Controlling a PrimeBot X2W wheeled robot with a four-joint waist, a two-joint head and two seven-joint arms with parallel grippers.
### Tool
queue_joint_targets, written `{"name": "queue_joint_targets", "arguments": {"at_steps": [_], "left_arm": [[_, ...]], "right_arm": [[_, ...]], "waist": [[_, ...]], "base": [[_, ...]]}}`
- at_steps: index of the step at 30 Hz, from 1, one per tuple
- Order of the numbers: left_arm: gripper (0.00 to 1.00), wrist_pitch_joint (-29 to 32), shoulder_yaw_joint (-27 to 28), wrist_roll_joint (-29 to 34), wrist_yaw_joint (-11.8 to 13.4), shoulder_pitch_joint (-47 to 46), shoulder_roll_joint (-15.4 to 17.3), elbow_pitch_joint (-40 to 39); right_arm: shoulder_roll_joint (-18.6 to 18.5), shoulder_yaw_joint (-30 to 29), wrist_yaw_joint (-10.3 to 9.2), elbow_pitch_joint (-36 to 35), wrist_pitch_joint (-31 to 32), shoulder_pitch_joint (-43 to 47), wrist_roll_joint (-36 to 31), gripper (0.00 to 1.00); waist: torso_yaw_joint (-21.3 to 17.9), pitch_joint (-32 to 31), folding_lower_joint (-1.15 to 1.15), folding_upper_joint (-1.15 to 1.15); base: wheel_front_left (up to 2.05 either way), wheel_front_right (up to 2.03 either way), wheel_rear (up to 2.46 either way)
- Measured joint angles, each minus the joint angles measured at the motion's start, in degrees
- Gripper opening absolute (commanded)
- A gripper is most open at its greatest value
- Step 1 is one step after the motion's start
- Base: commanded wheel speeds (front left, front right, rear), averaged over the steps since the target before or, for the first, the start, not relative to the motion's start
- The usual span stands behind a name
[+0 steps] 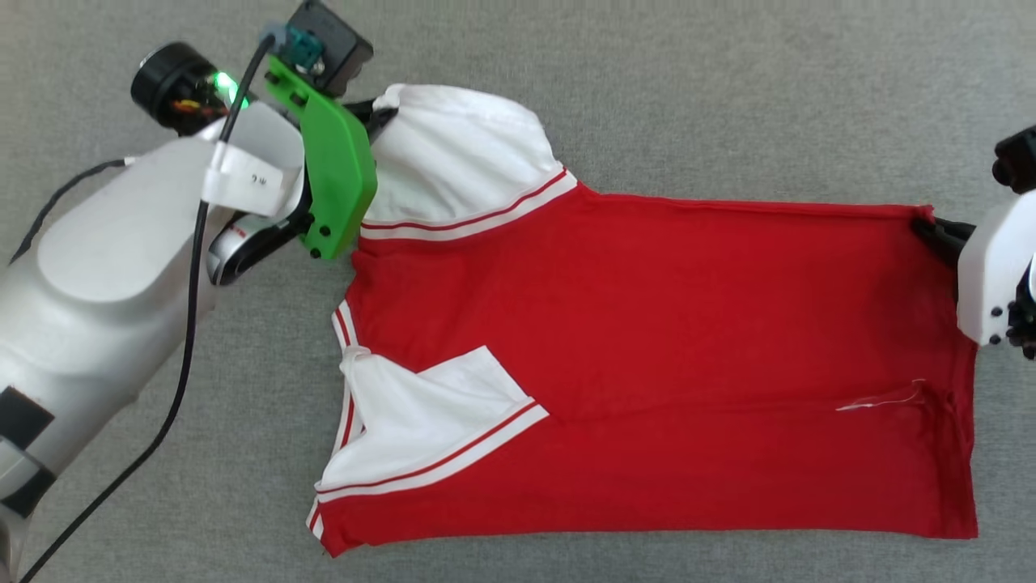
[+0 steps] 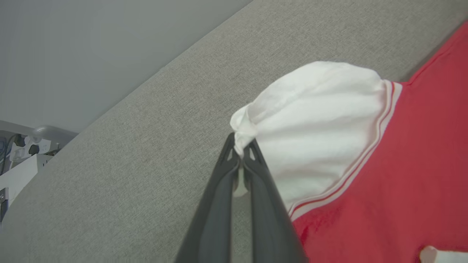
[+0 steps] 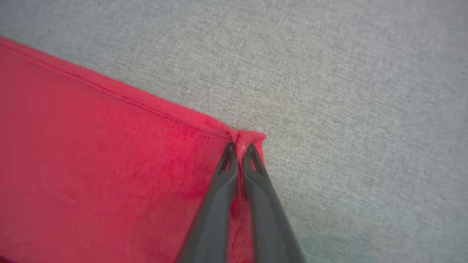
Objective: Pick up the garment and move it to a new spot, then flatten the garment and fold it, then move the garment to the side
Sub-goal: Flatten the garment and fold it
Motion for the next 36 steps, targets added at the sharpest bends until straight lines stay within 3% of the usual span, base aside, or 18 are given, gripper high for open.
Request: {"name": "queue_joint_targets", "arguments": {"at_steps": [9, 15, 16, 22, 29, 35, 36], "left_arm": [[0.0, -3.0, -1.2, -0.6, 2.7, 9.0, 4.0, -6.4], [0.0, -4.4, -1.9, -2.2, 6.6, 16.8, 8.6, -13.2], [0.0, -4.7, -2.4, -3.6, 8.7, 20.9, 10.4, -16.9], [0.0, -5.8, -3.3, -4.9, 13.0, 28.9, 13.6, -22.7], [0.0, -7.6, -4.2, -7.4, 16.0, 36.9, 14.0, -24.6], [0.0, -9.4, -4.4, -8.2, 17.0, 39.9, 12.3, -22.4], [0.0, -9.5, -4.4, -8.2, 17.0, 40.1, 12.0, -21.8]], "right_arm": [[-1.1, -0.4, 0.0, -2.9, -8.7, 8.4, 1.1, 0.0], [-1.3, -0.5, 0.0, -5.0, -10.8, 13.4, 1.1, 0.0], [-1.3, -1.2, 0.0, -5.7, -11.9, 16.4, 1.1, 0.0], [-0.6, -3.3, 0.0, -7.0, -13.1, 23.9, 1.6, 0.0], [0.8, -5.2, 0.0, -7.1, -13.3, 30.5, 1.7, 0.0], [2.4, -6.3, 0.01, -5.6, -12.6, 33.6, 2.1, 0.0], [2.8, -6.4, 0.01, -5.2, -12.6, 33.6, 2.0, 0.05]], "waist": [[0.0, -6.3, 0.0, 0.0], [-0.2, -10.1, 0.0, 0.0], [-0.2, -11.7, 0.0, 0.0], [0.1, -14.2, 0.0, 0.0], [0.4, -14.5, 0.0, 0.0], [0.3, -13.9, 0.0, 0.0], [0.3, -13.8, 0.0, 0.0]], "base": [[0.0, 0.0, 0.0], [0.0, 0.0, 0.0], [0.0, 0.0, 0.0], [0.0, 0.0, 0.0], [0.0, 0.0, 0.0], [0.0, 0.0, 0.0], [0.0, 0.0, 0.0]]}}
